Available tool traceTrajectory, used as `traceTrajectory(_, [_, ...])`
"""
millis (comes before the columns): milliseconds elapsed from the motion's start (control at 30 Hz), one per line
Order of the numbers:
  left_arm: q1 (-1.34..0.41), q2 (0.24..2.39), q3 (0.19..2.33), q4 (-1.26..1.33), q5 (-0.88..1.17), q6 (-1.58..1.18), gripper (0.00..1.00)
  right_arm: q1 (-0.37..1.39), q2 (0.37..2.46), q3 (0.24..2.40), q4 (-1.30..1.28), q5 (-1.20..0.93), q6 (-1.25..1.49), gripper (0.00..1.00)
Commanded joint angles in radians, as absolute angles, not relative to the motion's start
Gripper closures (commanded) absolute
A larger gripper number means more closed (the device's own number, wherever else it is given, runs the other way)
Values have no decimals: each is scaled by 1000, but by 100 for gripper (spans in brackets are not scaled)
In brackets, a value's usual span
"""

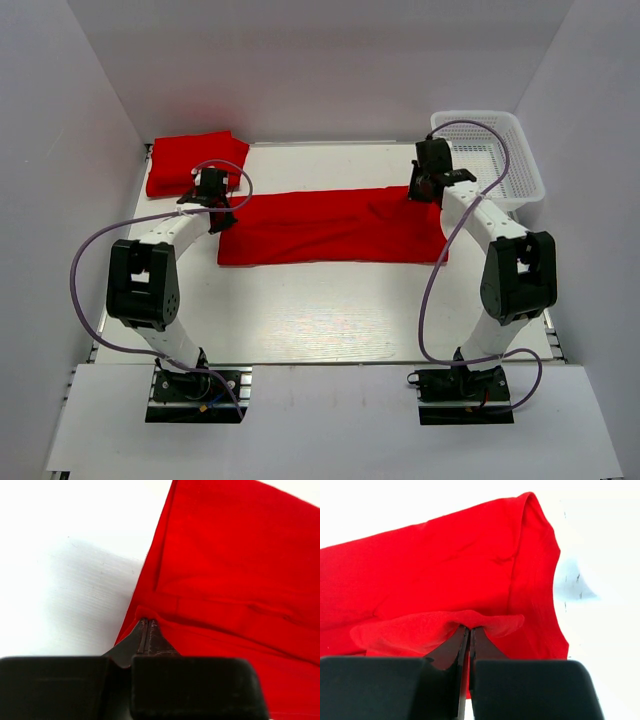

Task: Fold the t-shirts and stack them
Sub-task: Fold the other side of the tshirt into a rectangle

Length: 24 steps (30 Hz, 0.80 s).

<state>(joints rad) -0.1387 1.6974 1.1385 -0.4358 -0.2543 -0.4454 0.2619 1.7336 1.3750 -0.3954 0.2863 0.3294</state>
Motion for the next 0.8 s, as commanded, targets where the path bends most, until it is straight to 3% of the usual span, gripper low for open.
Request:
traceTrajectory(0, [-130,1687,1143,-384,-276,-448,100,247,1759,1433,-385,313,319,100])
traceTrajectory(300, [-130,1816,1221,-365,-255,-459,100,235,1885,1522,-400,281,288,100])
traceTrajectory(333, [-130,1841,1232,-389,-274,-469,97,232,1897,1549,-402,276,287,100])
traceTrajectory(367, [-130,1851,1250,-390,-275,-469,80,232,1939,1560,-402,272,281,100])
traceTrajectory(400, [-130,1852,1250,-390,-275,-469,69,229,1954,1577,-413,249,279,100])
traceTrajectory(433, [-130,1864,1264,-400,-284,-482,51,229,1980,1624,-416,247,278,85])
traceTrajectory(467, [-130,1864,1284,-417,-284,-482,22,224,2009,1641,-420,236,273,75])
traceTrajectory(500, [-130,1864,1284,-417,-284,-491,6,227,2022,1681,-442,236,272,63])
traceTrajectory(533, [-130,1864,1296,-417,-284,-491,0,226,2043,1701,-465,235,273,38])
traceTrajectory(567, [-130,1836,1296,-426,-284,-491,0,225,2049,1733,-474,235,267,19])
traceTrajectory(600, [-130,1823,1305,-426,-284,-491,0,225,2051,1752,-486,230,264,10])
traceTrajectory(767, [-130,1715,1296,-417,-298,-460,0,230,1970,1646,-469,196,249,10])
